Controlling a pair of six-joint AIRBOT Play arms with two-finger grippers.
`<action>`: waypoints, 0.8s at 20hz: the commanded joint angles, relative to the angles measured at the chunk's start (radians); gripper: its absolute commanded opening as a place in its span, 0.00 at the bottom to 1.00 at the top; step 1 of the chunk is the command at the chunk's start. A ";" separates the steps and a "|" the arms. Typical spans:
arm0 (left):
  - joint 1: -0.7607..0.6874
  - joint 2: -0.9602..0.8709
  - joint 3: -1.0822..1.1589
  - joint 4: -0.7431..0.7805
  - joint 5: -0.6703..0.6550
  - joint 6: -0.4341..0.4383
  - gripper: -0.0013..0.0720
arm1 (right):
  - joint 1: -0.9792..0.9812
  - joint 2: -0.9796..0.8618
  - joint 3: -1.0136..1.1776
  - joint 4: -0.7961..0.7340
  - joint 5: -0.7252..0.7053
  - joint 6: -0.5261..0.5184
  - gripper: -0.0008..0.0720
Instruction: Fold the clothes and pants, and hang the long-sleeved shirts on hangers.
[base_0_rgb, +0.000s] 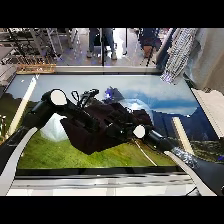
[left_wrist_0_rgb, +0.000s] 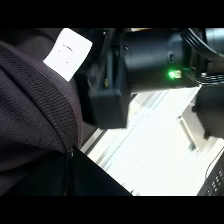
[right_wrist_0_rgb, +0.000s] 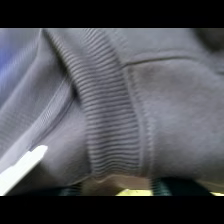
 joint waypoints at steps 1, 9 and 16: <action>0.020 0.004 0.002 -0.013 0.029 -0.008 0.04 | 0.009 0.000 0.005 -0.081 -0.047 0.211 0.42; 0.126 0.004 0.002 -0.012 0.060 -0.034 0.04 | 0.004 0.174 0.005 -0.467 0.258 0.224 0.04; 0.146 -0.002 0.002 -0.027 0.108 -0.093 0.04 | 0.016 0.475 0.007 -0.550 0.400 0.218 0.04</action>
